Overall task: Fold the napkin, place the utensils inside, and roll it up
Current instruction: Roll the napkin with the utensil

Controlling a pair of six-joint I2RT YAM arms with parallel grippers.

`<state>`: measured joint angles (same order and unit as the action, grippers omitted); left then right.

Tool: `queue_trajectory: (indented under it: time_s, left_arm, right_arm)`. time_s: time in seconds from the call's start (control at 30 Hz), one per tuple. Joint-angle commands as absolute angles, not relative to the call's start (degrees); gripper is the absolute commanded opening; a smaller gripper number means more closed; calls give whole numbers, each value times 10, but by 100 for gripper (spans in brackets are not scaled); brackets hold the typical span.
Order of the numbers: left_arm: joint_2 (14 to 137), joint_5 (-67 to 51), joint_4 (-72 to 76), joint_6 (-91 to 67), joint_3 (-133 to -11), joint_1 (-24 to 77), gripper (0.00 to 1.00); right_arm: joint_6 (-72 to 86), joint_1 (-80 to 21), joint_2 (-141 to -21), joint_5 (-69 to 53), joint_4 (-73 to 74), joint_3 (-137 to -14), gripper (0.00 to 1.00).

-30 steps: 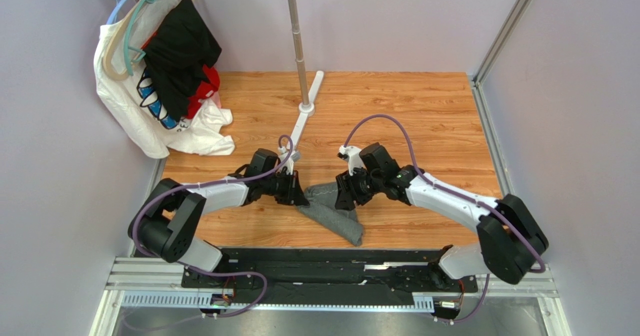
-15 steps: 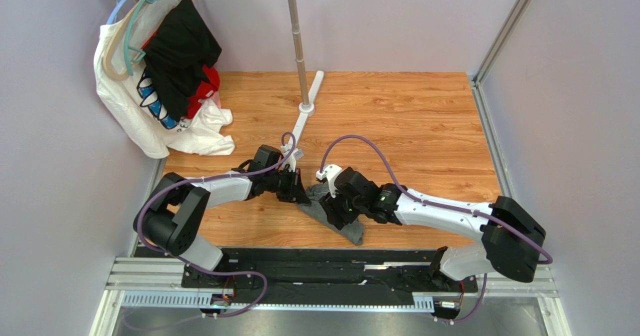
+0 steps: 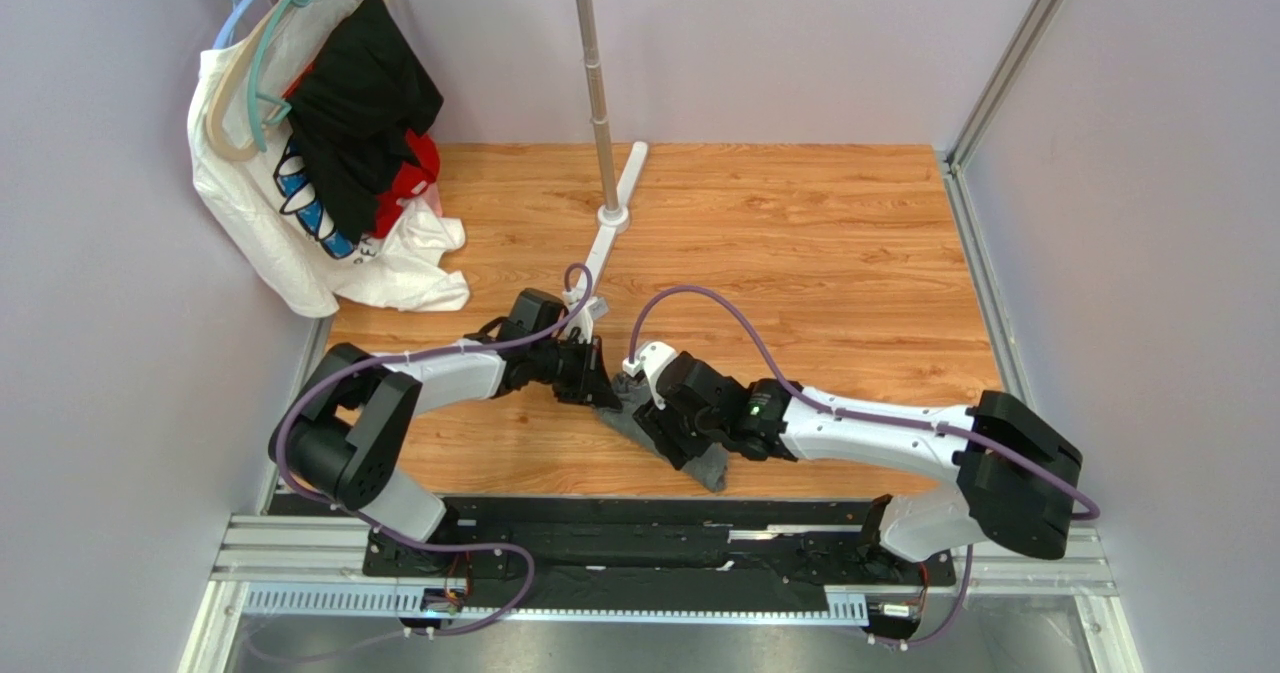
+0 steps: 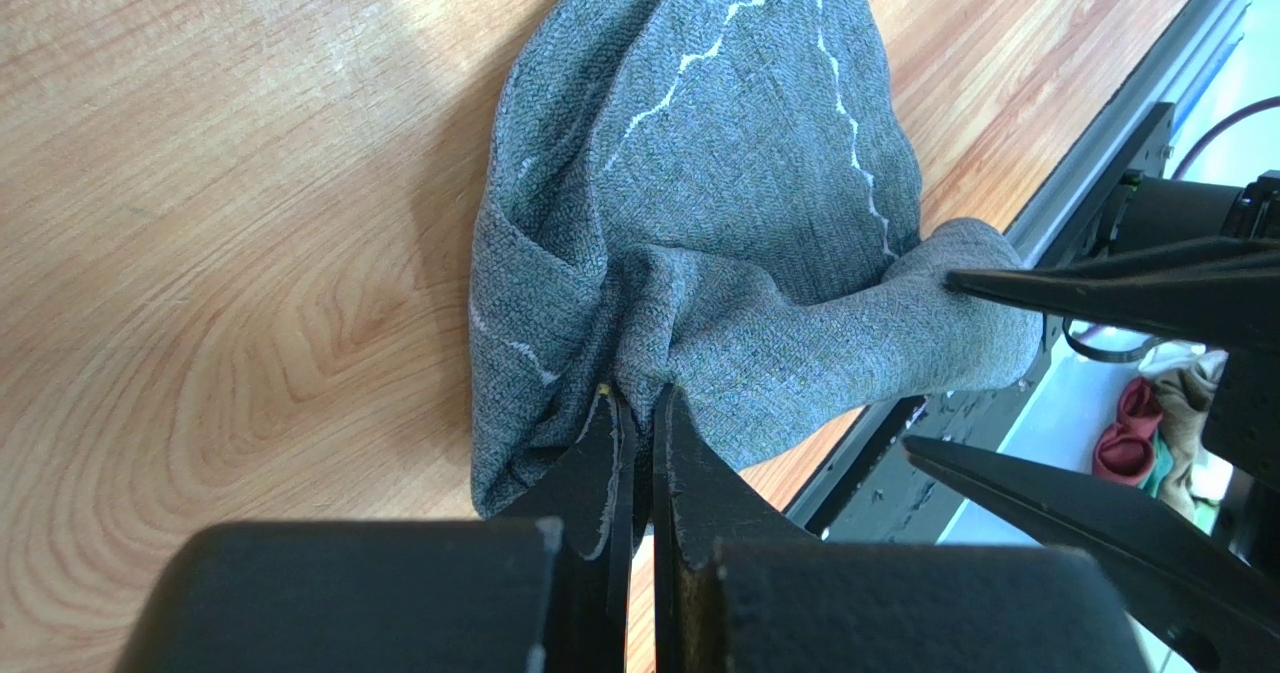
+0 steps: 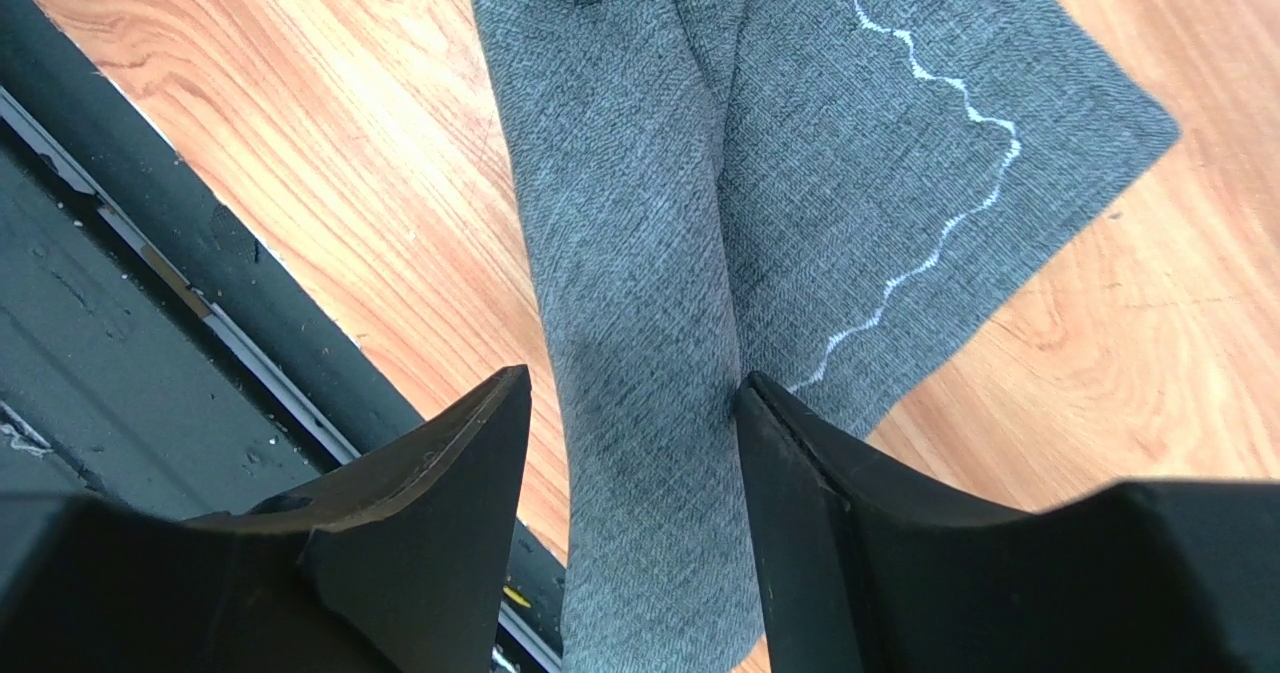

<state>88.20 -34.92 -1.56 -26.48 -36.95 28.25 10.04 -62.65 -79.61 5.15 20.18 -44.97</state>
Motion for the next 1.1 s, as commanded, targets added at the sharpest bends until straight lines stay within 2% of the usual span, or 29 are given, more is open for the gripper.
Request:
queue_trajectory:
  time_s: [0.0, 0.23, 0.97, 1.07]
  left_arm:
    - [896, -315, -39, -243, -378, 281, 0]
    - [896, -316, -42, -243, -380, 281, 0]
    - [892, -321, -45, -240, -381, 281, 0]
    - [888, -330, -33, -243, -379, 281, 0]
  right_arm:
    - [100, -652, -770, 102, 214, -484, 57]
    - [105, -685, -791, 125, 212, -481, 57]
    - [174, -678, -892, 131, 207, -440, 57]
    - [182, -671, -910, 122, 208, -434, 51]
